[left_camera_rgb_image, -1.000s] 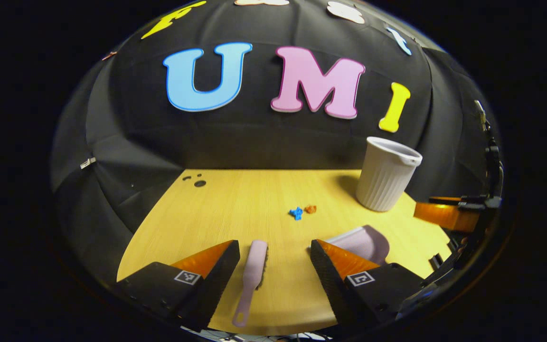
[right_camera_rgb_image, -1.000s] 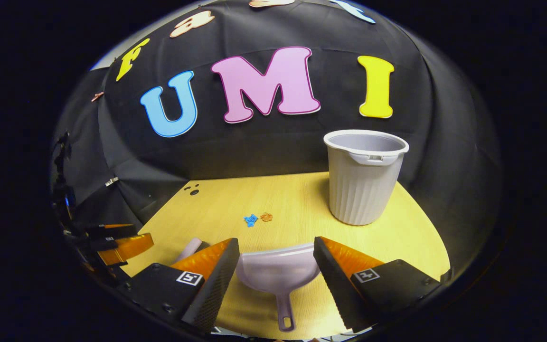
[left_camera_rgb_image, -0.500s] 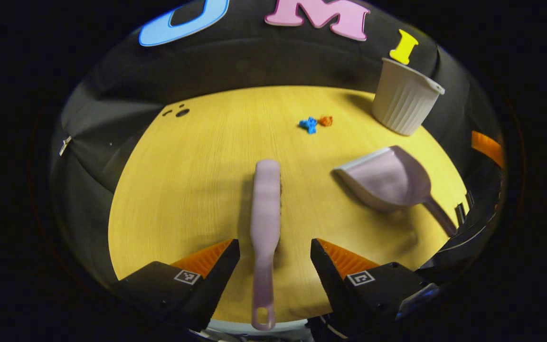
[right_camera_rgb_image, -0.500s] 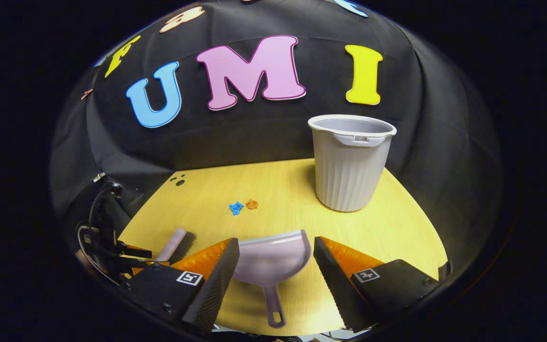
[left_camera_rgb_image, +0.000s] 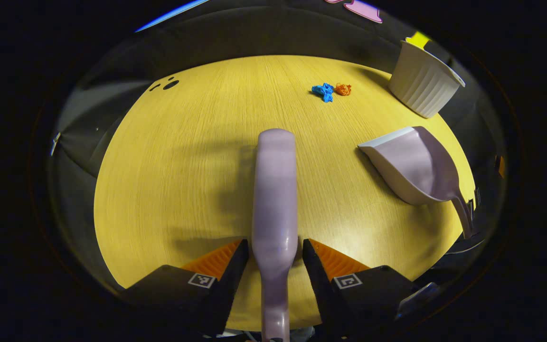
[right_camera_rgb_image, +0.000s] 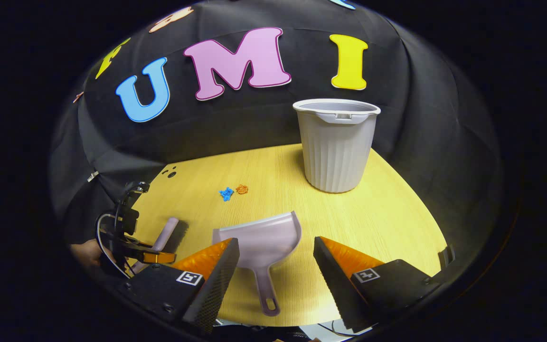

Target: Pick up the small broom and dustpan from the desktop, sweep the trash into the dustpan with the broom, and then empty the trash into the garbage bin.

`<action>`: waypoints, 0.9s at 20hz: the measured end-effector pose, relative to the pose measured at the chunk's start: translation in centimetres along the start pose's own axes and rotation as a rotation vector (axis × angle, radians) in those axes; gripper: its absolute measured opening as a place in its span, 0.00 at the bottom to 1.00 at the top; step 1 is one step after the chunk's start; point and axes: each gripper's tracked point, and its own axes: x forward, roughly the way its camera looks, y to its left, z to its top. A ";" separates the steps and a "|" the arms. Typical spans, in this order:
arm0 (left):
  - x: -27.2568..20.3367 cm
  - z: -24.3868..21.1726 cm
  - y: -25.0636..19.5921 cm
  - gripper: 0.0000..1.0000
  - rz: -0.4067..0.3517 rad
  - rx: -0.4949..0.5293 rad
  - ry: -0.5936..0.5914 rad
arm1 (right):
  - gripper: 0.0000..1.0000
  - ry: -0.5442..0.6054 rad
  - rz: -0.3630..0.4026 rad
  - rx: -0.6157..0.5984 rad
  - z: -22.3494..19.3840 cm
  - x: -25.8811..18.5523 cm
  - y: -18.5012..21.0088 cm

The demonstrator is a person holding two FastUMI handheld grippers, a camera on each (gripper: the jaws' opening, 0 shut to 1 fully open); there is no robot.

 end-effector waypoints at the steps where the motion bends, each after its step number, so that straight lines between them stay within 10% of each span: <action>1: 0.2 0.1 0.3 0.71 0.012 0.015 -0.010 | 0.98 0.006 0.000 0.001 -0.2 0.0 0.1; 7: 0.4 0.3 0.2 0.46 0.012 0.023 -0.063 | 0.98 0.048 0.019 -0.012 -1.2 0.6 1.4; 18: 0.0 0.4 0.8 0.29 0.038 0.007 -0.194 | 0.99 0.315 0.081 -0.054 -6.0 3.3 3.6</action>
